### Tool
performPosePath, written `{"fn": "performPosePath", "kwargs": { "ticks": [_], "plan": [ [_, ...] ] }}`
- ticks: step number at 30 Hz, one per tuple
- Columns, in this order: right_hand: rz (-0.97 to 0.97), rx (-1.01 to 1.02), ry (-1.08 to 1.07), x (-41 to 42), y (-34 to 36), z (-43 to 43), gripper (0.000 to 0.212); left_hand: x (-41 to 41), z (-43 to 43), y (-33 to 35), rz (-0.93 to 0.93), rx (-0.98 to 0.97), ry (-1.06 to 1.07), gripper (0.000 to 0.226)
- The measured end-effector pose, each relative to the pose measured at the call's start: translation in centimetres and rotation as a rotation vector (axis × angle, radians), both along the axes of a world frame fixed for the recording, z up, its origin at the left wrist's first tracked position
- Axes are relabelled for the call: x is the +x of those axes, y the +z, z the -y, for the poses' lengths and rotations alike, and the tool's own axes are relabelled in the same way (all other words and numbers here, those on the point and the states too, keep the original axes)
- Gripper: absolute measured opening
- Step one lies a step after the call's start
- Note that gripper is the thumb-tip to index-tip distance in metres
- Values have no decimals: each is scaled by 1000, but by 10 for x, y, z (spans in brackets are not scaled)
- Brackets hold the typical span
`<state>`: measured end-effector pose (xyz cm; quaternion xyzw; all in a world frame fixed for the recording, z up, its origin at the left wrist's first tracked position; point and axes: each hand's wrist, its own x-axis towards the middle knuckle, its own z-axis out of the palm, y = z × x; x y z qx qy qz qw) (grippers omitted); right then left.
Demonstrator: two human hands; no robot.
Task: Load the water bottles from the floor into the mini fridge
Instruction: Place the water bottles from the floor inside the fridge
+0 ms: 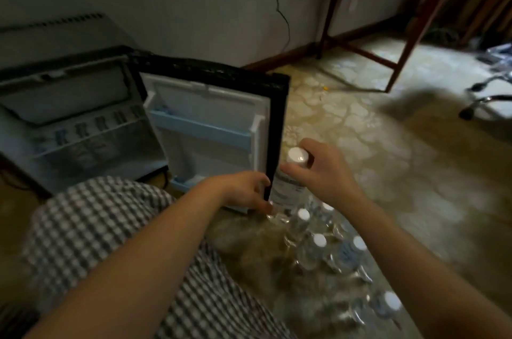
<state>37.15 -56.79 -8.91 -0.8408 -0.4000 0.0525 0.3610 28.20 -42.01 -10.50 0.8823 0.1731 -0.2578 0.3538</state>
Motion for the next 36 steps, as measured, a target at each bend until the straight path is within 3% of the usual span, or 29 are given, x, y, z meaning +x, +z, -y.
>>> {"fn": "performPosePath", "kwargs": {
  "ticks": [3, 7, 10, 13, 15, 25, 31, 36],
  "plan": [
    [54, 95, 75, -4, 36, -41, 23, -13, -39, 21, 66, 15, 98, 75],
    [92, 210, 175, -13, 73, -100, 21, -30, -83, 44, 340, 6, 267, 88],
    [91, 266, 257, -24, 94, -143, 21, -49, -108, 63, 553, 22, 349, 76],
    [90, 288, 345, -46, 114, -188, 23, -72, -134, 78, 721, 183, 511, 77],
    [84, 291, 379, -58, 122, -210, 24, -81, -148, 83, 730, 248, 604, 76],
    [-44, 338, 533, -140, 117, -337, 25, -164, -238, 77, 778, 217, 1023, 54],
    [-125, 63, 680, -166, 96, -401, 53, -200, -288, 72, 657, 396, 1159, 53],
    [-22, -16, 684, -170, 83, -454, 41, -208, -336, 59, 613, 283, 1115, 55]
  ]
}}
